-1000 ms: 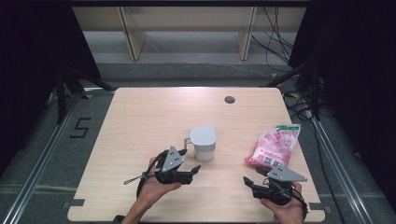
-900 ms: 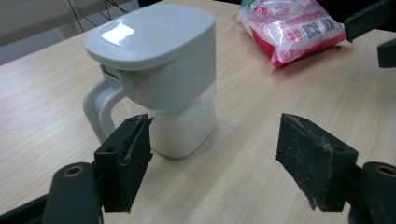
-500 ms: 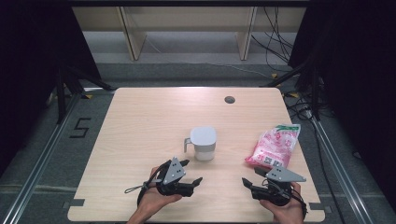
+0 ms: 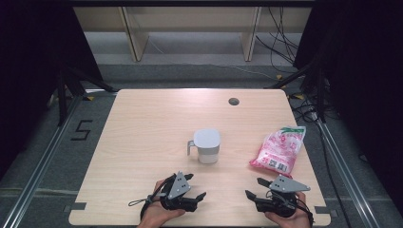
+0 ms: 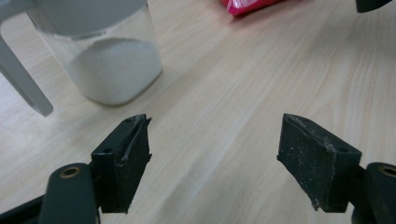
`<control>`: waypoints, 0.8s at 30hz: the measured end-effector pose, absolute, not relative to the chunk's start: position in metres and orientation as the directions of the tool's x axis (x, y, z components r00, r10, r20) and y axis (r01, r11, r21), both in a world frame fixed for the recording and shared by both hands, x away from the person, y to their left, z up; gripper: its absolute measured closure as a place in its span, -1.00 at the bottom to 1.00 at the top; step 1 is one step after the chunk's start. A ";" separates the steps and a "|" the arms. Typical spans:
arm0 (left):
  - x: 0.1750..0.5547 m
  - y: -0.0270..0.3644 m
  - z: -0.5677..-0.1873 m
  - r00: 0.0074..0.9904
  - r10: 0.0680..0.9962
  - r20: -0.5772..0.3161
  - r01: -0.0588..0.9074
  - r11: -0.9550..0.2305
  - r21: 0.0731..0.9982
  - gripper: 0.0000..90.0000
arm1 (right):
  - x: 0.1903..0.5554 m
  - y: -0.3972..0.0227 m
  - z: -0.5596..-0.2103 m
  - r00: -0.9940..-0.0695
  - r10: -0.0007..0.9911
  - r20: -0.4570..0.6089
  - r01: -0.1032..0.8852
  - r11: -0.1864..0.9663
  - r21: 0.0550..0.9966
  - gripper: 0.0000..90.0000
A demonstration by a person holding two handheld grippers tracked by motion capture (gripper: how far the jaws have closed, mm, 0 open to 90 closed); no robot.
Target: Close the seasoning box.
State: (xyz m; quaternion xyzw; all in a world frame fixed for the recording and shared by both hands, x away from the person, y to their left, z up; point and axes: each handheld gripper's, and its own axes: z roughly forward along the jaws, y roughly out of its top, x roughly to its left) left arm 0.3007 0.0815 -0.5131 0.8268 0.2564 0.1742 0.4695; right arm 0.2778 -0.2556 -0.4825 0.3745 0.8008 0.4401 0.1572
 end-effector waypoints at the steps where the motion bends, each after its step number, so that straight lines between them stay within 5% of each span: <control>1: 0.300 0.083 -0.516 0.805 0.592 0.032 0.269 -0.412 0.871 -0.46 | 0.276 -0.254 -0.484 -0.668 0.737 0.101 0.475 0.318 0.821 -0.21; 24: 0.292 0.090 -0.519 0.799 0.600 -0.023 0.302 -0.368 0.880 -0.47 | 0.266 -0.254 -0.494 -0.703 0.708 0.062 0.483 0.412 0.773 -0.31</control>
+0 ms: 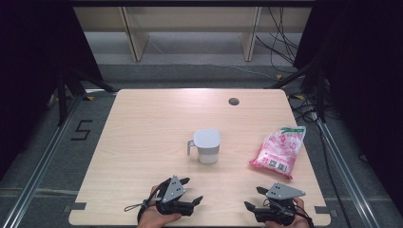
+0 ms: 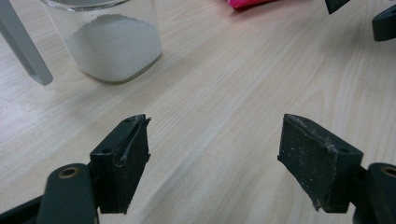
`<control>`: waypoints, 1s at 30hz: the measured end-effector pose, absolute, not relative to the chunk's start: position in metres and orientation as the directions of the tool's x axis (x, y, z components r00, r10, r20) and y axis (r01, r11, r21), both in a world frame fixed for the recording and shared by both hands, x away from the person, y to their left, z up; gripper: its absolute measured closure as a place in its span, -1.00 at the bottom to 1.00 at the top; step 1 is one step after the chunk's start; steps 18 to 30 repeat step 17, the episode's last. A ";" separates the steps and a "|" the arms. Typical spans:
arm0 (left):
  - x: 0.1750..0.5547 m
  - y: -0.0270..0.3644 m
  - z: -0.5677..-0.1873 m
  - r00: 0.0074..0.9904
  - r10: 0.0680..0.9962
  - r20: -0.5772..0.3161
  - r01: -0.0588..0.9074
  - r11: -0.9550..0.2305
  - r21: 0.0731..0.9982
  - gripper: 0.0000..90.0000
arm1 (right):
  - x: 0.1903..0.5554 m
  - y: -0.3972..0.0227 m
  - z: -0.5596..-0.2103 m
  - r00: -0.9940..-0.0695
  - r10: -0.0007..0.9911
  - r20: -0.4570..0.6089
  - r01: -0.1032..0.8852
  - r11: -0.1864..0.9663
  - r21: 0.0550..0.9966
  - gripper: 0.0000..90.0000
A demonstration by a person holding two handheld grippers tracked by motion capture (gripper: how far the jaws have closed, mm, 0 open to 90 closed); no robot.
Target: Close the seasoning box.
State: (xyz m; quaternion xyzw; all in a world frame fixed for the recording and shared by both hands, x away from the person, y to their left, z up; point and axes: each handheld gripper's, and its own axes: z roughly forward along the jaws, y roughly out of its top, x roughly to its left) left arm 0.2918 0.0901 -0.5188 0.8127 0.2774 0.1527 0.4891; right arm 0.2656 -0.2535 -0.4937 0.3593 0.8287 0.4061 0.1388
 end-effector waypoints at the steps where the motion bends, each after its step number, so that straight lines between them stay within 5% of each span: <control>1: 0.292 0.090 -0.519 0.800 0.599 -0.022 0.301 -0.370 0.879 -0.47 | 0.266 -0.254 -0.494 -0.702 0.709 0.065 0.485 0.409 0.773 -0.31; 30: 0.295 0.094 -0.516 0.804 0.593 -0.030 0.312 -0.378 0.872 -0.49 | 0.267 -0.254 -0.494 -0.702 0.708 0.079 0.493 0.404 0.770 -0.33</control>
